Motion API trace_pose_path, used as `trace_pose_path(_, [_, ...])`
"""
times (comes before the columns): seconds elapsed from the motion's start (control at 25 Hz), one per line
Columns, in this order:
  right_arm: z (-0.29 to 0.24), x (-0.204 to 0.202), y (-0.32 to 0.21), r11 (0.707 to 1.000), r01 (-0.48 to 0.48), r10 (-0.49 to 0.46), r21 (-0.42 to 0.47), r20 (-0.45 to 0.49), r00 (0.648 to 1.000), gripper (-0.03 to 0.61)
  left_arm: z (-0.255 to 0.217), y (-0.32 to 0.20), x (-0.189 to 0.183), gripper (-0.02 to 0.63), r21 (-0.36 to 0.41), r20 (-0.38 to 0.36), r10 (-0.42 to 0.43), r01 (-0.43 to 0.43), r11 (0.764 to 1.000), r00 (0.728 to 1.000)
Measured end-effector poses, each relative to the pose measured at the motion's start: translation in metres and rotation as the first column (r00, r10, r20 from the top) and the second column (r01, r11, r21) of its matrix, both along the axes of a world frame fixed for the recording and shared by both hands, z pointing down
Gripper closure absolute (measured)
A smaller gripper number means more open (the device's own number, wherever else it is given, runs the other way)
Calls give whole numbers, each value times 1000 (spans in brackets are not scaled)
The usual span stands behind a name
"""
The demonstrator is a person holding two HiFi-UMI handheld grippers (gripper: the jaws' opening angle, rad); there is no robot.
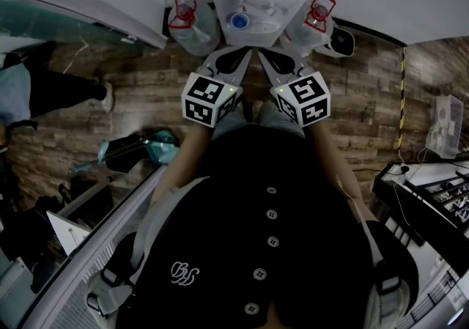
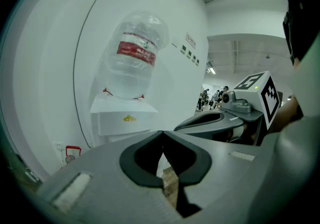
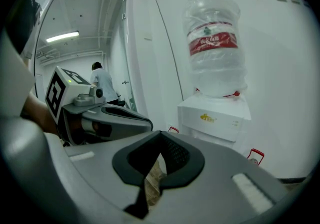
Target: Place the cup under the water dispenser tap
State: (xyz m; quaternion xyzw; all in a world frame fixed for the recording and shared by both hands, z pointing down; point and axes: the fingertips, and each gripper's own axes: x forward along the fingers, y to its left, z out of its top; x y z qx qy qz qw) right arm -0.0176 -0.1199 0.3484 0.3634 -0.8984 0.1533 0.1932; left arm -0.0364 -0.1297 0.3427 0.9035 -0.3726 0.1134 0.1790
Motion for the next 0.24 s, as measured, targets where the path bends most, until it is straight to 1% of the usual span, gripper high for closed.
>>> trace_pose_path(0.24, [3,1,-3,1000,-3,3,1,-6,1000,578,2,0,-1,609,-11,1,5,-5,1000,1000])
